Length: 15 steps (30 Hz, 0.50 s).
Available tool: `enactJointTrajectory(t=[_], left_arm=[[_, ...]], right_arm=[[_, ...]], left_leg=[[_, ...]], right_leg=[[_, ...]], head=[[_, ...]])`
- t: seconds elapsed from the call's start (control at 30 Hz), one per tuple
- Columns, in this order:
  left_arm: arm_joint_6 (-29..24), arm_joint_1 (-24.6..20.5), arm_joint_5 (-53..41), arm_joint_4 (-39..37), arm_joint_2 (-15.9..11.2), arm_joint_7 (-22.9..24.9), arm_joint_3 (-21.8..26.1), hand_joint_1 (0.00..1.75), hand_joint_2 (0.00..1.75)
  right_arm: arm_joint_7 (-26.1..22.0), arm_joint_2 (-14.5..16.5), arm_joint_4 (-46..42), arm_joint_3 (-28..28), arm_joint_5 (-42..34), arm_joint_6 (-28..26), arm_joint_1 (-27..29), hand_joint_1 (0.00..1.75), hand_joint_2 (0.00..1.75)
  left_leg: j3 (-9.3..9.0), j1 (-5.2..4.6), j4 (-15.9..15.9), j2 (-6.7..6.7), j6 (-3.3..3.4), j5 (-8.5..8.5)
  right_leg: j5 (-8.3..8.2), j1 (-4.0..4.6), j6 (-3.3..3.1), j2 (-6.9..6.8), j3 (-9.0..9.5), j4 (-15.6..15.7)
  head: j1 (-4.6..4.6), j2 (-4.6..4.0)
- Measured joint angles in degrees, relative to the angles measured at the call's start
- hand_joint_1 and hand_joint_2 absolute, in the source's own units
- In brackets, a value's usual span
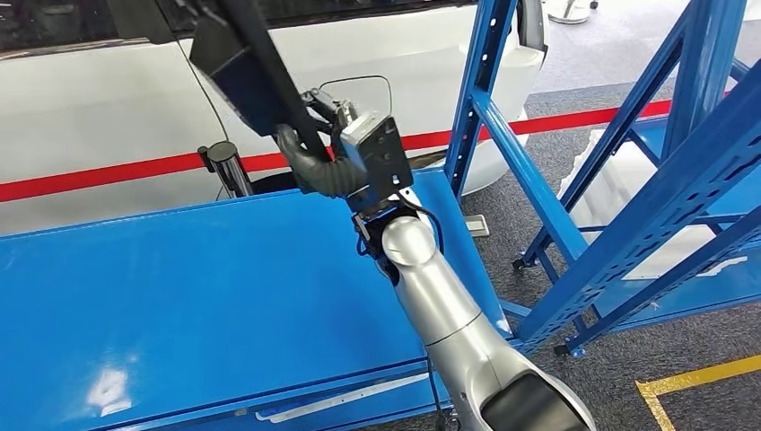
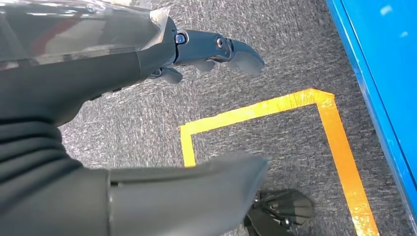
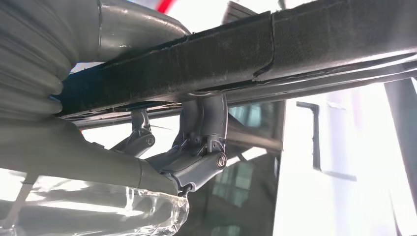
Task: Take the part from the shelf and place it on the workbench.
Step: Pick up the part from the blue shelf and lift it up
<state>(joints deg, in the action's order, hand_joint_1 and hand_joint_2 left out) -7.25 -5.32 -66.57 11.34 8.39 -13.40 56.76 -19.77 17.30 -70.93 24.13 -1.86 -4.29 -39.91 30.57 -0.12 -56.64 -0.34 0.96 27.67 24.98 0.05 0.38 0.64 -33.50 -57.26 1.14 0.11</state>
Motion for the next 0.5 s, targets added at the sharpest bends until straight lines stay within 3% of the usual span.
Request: enactJointTrajectory(t=[0.5], left_arm=[[-4.9,0.1,1.2,0.0,0.4,-1.8,1.1,0.0,1.75]], right_arm=[[0.2,-3.8,-14.0,-2.1,-0.6,-2.0,7.3,1.75,1.75]], left_leg=[[0.01,-0.02,0.0,0.02,0.01,0.01]], right_leg=[[0.0,-0.01,0.0,0.01,-0.02,0.0]], head=[[-0.01,0.0]])
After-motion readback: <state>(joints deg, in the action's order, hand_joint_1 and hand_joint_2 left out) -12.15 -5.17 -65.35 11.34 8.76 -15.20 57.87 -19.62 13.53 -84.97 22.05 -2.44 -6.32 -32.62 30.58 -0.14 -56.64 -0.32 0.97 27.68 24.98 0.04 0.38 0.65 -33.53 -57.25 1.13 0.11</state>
